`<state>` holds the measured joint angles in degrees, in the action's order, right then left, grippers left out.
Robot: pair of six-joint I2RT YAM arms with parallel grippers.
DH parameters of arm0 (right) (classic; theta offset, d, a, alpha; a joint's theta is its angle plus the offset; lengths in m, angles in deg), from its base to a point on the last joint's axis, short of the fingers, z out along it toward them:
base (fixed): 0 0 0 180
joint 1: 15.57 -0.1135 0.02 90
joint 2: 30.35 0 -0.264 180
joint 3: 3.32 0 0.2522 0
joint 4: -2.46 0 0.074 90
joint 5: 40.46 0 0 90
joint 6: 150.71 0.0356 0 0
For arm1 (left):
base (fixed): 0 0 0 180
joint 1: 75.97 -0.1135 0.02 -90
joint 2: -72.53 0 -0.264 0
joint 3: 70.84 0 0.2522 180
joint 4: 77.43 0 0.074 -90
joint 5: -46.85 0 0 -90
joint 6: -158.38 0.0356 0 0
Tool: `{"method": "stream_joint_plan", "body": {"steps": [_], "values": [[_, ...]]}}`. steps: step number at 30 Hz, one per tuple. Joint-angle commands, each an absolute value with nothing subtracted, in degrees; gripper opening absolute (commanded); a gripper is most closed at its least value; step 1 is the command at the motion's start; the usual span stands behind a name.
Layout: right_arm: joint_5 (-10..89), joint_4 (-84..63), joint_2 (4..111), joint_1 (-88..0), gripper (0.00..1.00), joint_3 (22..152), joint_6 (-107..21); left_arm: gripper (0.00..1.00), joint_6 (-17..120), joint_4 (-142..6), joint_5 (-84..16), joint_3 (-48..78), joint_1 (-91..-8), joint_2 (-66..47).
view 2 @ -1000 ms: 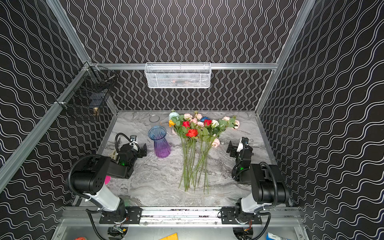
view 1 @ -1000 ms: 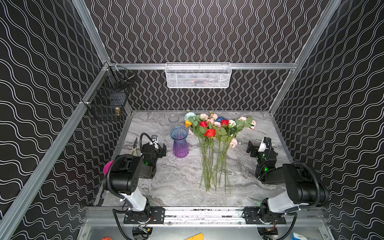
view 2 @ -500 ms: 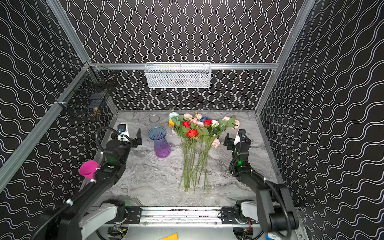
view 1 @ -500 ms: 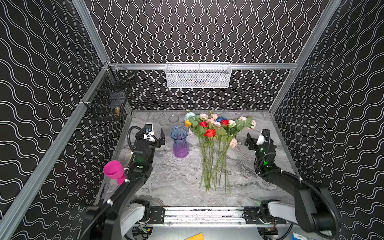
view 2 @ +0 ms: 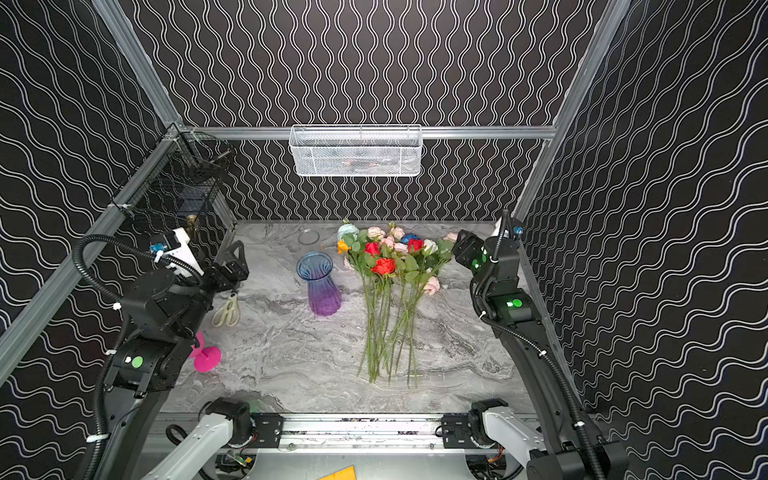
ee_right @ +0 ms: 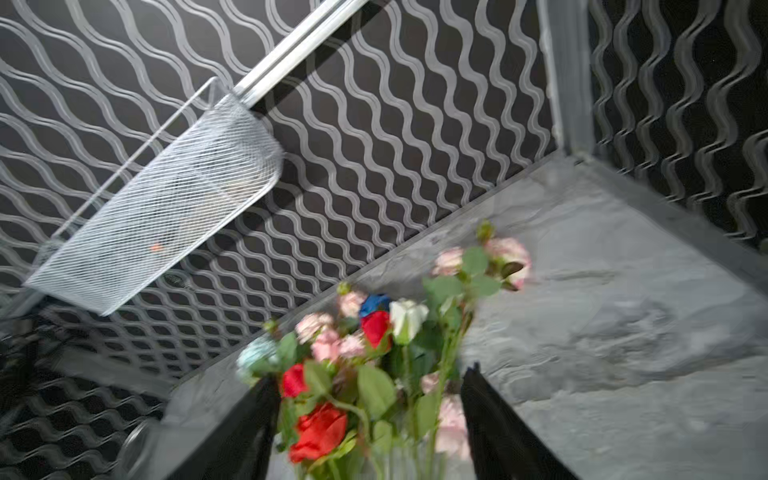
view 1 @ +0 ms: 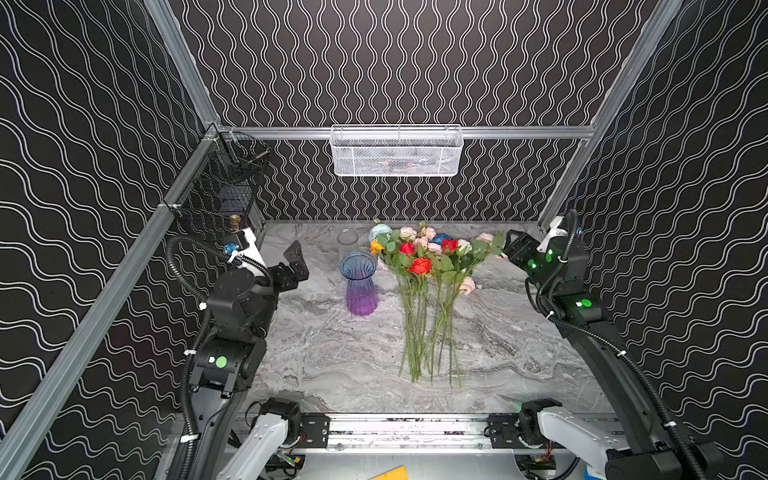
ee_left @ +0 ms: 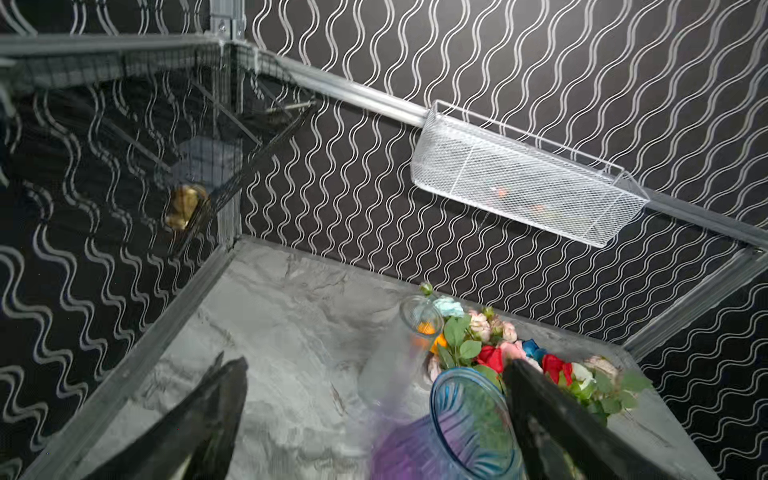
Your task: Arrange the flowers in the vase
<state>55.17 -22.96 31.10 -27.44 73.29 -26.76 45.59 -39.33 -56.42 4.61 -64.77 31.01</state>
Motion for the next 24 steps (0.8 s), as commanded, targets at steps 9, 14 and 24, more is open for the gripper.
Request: {"method": "stream_joint_plan", "body": {"steps": [9,14,24], "values": [[51.56,-40.04,54.55,-52.55,0.33,95.89,-27.09,0.93,38.73,-28.33,-29.95,-3.0,-64.82,27.3],[52.59,-44.92,64.49,-59.41,0.52,107.28,-30.56,0.92,36.57,-29.51,-28.45,-8.92,-64.81,32.87],[53.71,-51.73,78.0,-63.95,0.56,121.43,-31.79,0.91,30.19,-32.19,-25.19,-19.27,-64.81,35.33]]}}
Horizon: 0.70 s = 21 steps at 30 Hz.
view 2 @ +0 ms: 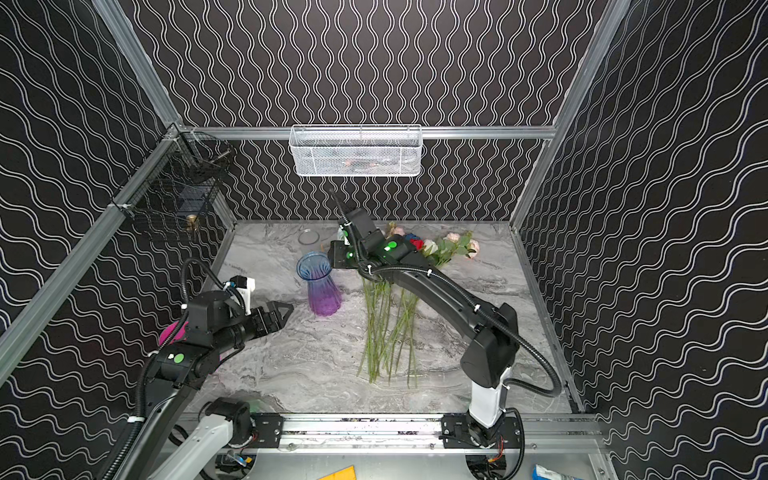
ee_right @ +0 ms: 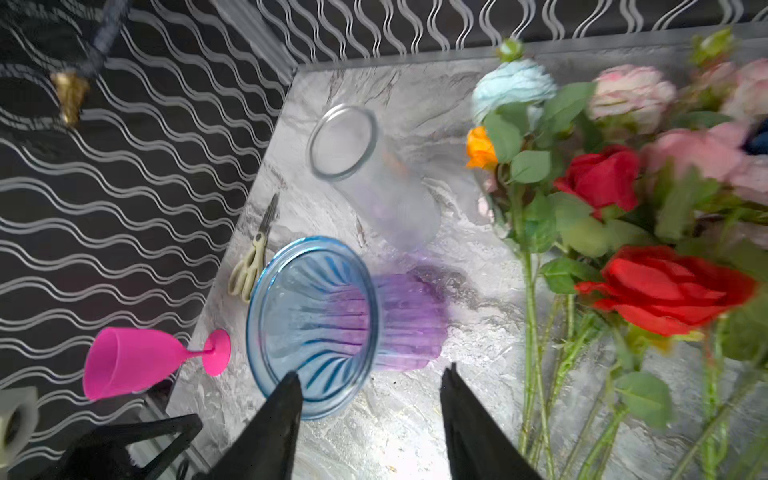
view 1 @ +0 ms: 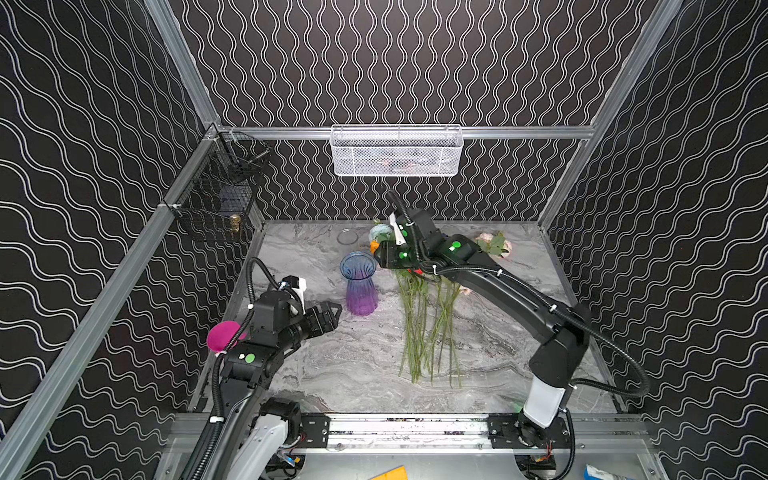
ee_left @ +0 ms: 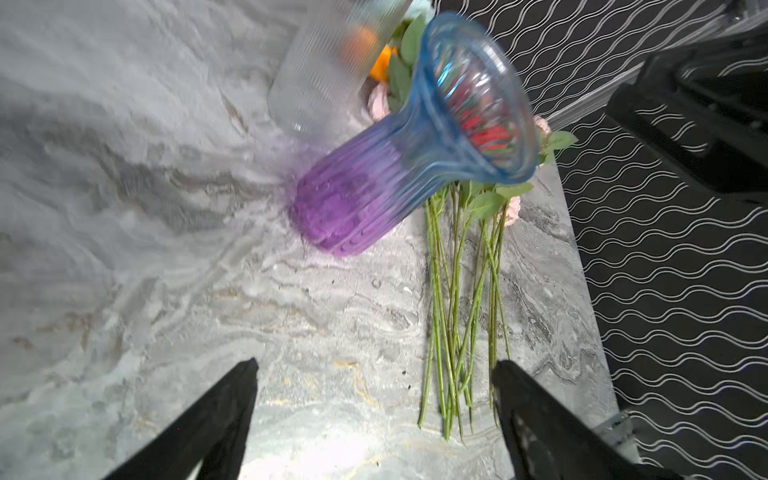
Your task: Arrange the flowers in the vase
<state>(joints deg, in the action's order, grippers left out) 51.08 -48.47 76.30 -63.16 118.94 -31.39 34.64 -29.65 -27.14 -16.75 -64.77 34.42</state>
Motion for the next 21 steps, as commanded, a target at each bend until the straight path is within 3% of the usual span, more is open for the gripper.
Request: {"method": "stream_joint_plan", "body": {"steps": [1,10,21], "values": [[53.26,-52.17,80.51,-64.01,0.56,122.46,-31.87,0.9,29.43,-33.28,-23.92,-20.46,-64.81,35.78],[56.99,-54.82,86.23,-64.17,0.54,127.5,-32.07,0.9,29.93,-28.36,-25.42,-20.34,-64.81,38.66],[59.65,-54.21,87.39,-64.2,0.36,128.44,-30.56,0.91,30.66,-25.9,-27.67,-20.08,-64.81,39.66]]}}
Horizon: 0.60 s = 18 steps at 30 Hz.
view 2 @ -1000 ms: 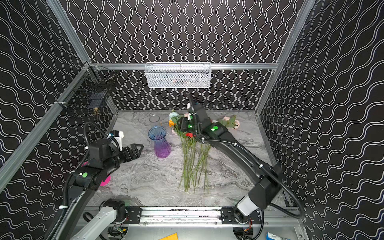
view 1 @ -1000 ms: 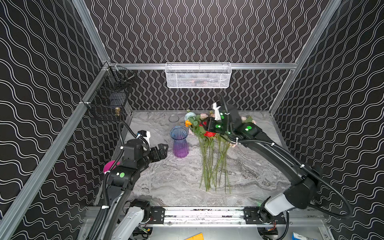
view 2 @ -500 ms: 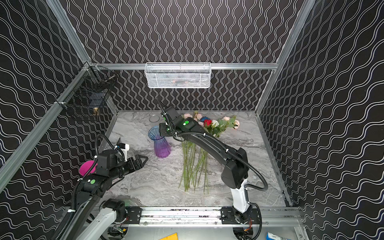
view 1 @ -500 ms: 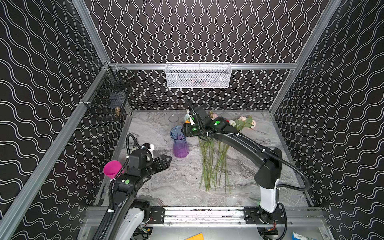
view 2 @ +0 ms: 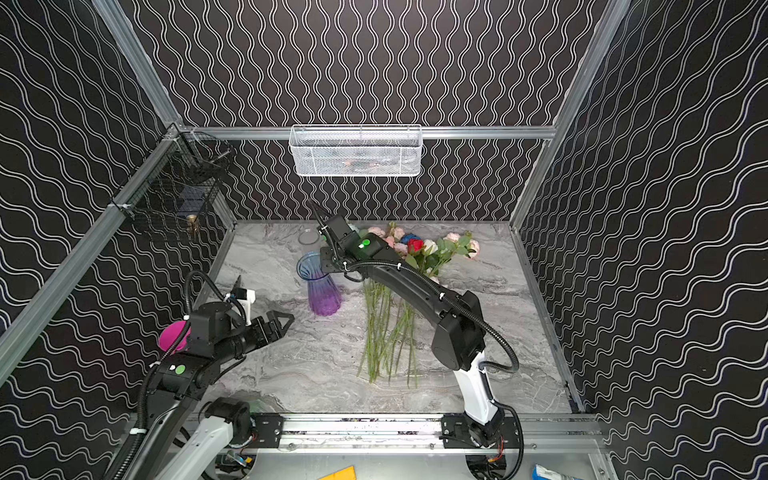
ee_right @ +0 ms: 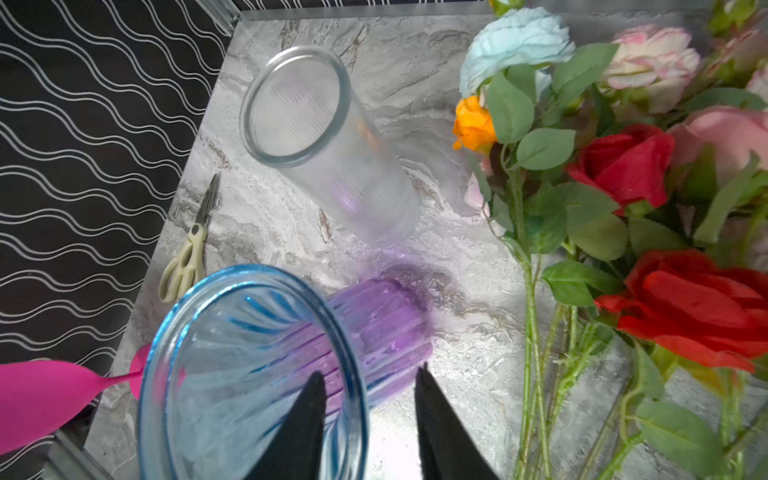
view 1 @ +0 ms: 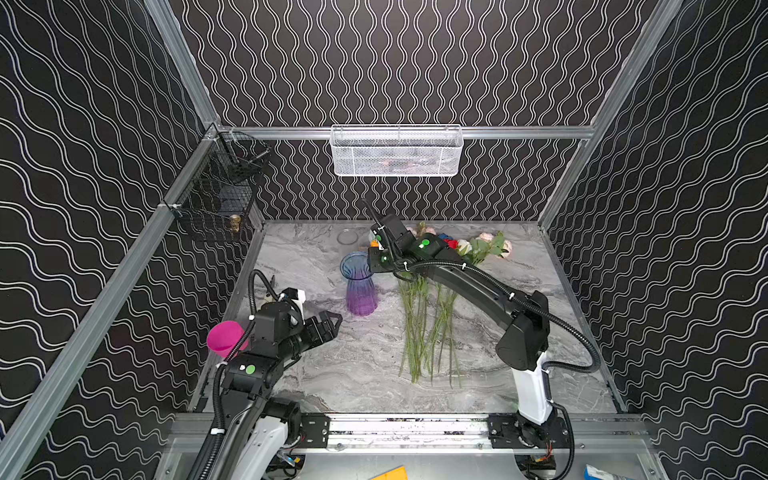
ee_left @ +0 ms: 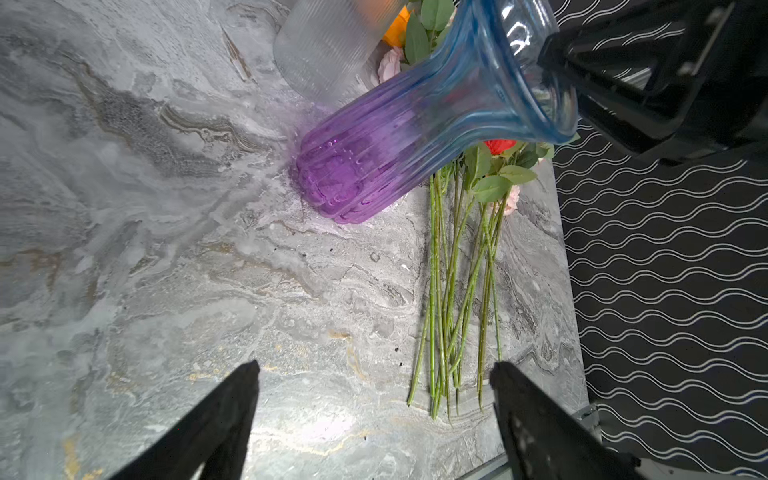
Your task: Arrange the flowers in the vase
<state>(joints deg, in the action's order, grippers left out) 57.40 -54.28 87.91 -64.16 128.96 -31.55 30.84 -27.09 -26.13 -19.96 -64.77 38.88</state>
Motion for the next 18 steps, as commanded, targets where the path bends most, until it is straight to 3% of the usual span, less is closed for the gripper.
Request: {"method": "stream_joint_plan", "body": {"steps": [1,18], "values": [[59.69,-53.52,87.02,-64.11,0.35,127.83,-30.49,0.91,30.66,-26.05,-27.83,-20.08,-64.81,39.85],[54.91,-56.88,91.74,-63.87,0.27,133.69,-33.19,0.93,34.98,-22.76,-31.36,-14.81,-64.81,36.17]]}}
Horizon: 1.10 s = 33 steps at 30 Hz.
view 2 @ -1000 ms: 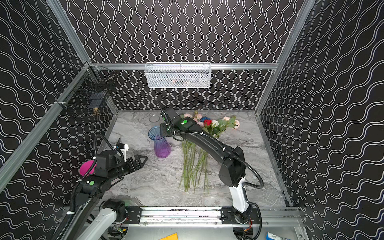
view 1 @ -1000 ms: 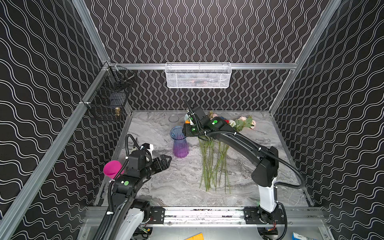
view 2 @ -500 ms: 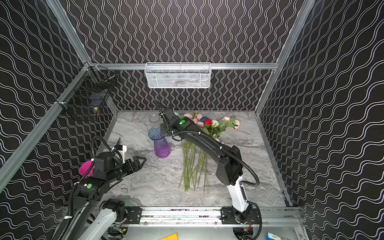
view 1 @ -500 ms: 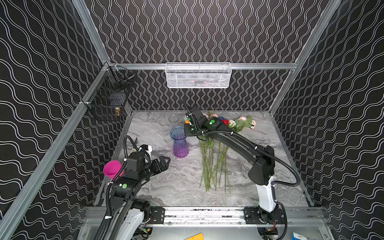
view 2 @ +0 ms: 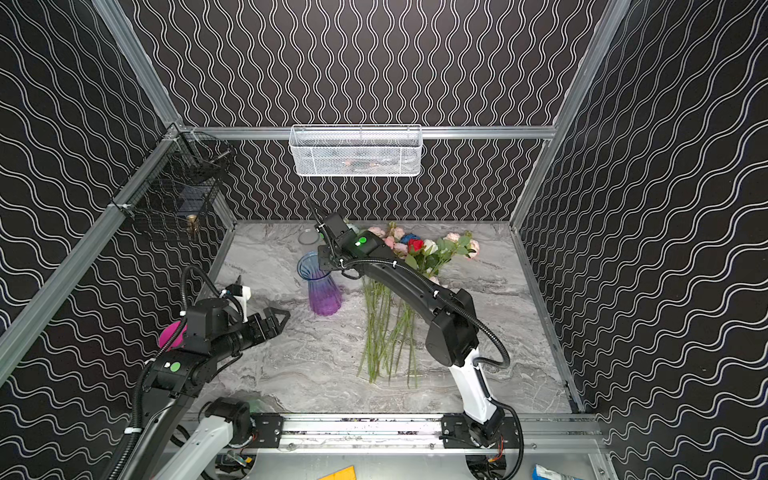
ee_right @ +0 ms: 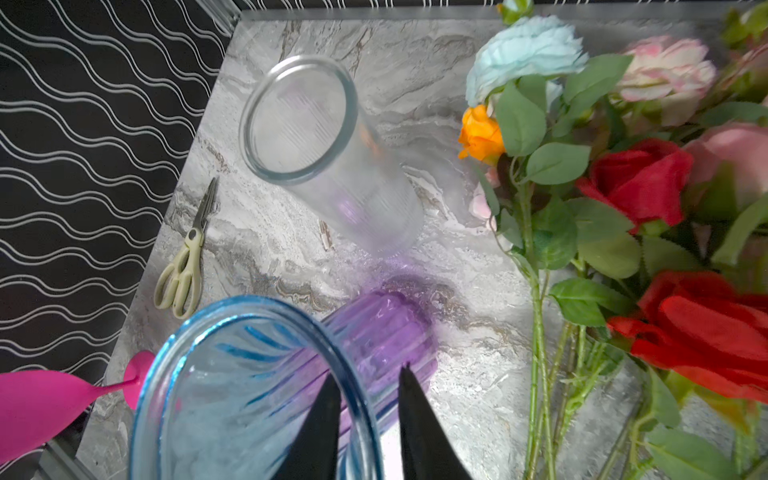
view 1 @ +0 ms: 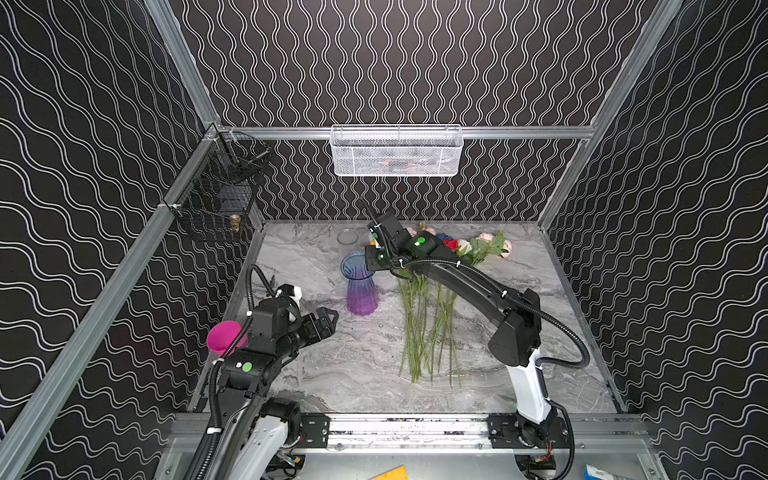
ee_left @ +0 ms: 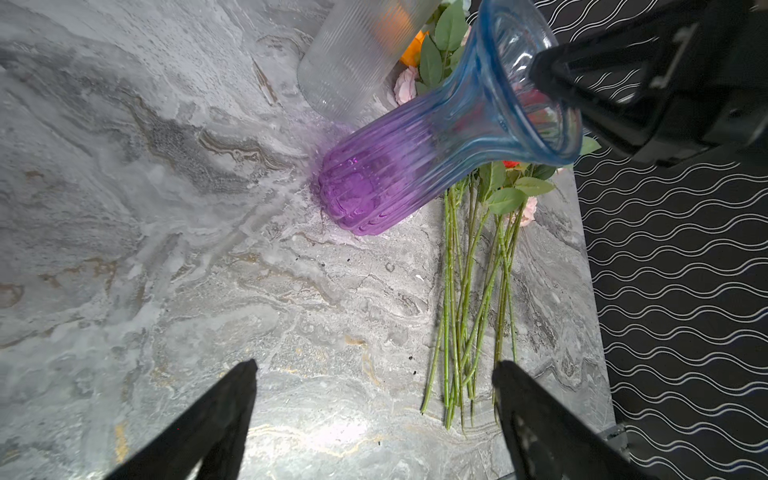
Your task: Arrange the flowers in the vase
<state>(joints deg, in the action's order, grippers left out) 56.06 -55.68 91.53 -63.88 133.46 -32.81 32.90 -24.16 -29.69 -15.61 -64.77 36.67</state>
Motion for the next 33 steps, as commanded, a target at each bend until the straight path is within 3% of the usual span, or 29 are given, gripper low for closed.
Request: {"method": "stream_joint_plan", "body": {"steps": [1,14,33], "values": [[54.97,-56.93,91.84,-63.81,0.27,133.58,-33.08,0.94,34.9,-22.54,-31.62,-14.73,-64.81,36.14],[54.49,-55.32,86.68,-62.94,0.0,126.34,-35.03,0.94,34.98,-22.36,-31.76,-14.58,-64.81,35.48],[47.35,-55.7,73.34,-64.49,0.0,114.15,-32.97,0.93,38.21,-25.39,-32.51,-8.13,-64.83,31.07]]}}
